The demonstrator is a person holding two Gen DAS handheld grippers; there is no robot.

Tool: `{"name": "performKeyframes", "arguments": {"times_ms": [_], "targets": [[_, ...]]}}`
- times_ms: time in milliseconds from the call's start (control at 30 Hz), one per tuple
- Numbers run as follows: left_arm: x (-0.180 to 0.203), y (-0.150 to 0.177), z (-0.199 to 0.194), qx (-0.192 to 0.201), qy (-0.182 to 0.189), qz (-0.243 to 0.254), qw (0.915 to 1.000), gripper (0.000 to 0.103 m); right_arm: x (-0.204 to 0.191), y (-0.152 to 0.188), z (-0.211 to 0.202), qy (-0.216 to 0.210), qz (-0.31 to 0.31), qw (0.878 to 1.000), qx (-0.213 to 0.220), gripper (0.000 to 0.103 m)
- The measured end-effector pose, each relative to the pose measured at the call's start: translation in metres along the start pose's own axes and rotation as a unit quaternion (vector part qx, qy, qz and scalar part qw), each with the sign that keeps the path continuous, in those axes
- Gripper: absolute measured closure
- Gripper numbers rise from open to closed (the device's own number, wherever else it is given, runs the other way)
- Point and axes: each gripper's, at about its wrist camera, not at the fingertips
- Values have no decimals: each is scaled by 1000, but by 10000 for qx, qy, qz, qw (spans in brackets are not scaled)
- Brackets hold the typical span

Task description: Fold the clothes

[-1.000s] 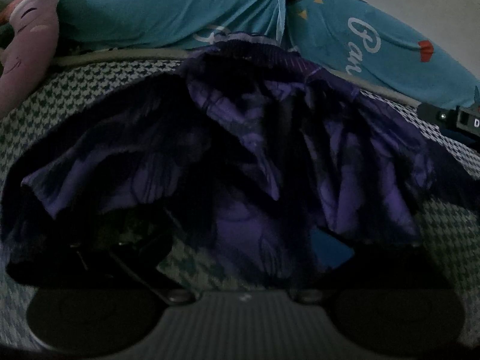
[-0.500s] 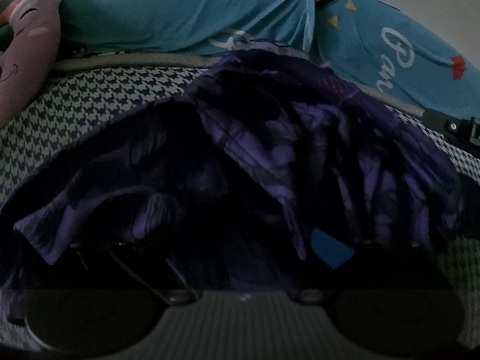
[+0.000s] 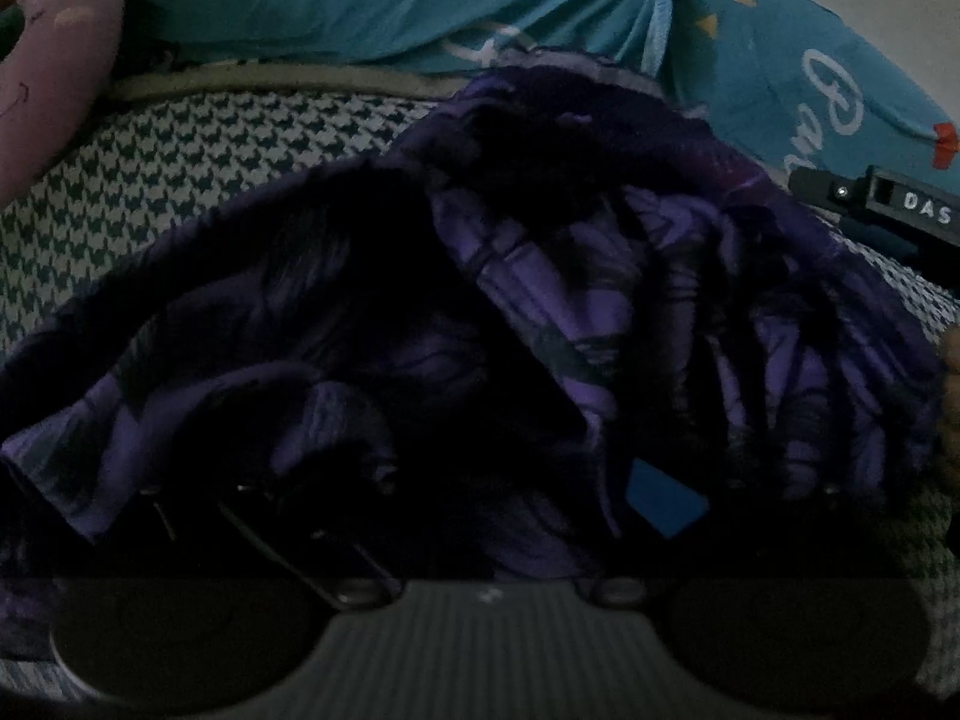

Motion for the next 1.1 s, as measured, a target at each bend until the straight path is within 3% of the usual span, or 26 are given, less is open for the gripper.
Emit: {"name": "performKeyframes", "arguments": {"times_ms": [400,600,667,767,833,900,1000,1033,1100], "targets": [[-17,-13,7,-112,4,-344,9993,0,-1,6,26,-152,-192,9995,-196,36],[-17,-14,10,-127,5,-378,9992,0,-3,12,32,-198,-340,9990,-210,67],[-17,-16,10,-96,-4,-416,9991,0,-3,12,31,-161,-362,9990,-191,84],[-16,-21,10,-2,-67,-430,9991,0,-2,11,27,-85,-366,9993,-12,93],[-16,-23,9,59,-116,-439,9989,0,-3,8,21,117,-384,9989,248,95],[-16,-26,10,88,-150,-470,9987,0,-5,-2,8,662,-387,9939,791,96],[-17,-28,8,163,-170,-525,9983,0,2,-18,-14,1471,72,9720,1832,95],[-17,-28,7,226,-181,-527,9982,0,6,-21,-17,1487,197,9689,1969,89],[-15,-29,3,377,-213,-452,9980,0,14,-25,-17,1626,284,9694,1818,72]]}}
Point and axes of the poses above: each gripper's, at about its wrist camera, not at the fingertips, and z roughly the way its jaws point, x to its right, y to its underside, and after that the axes turned 5 degrees about -y, right-handed
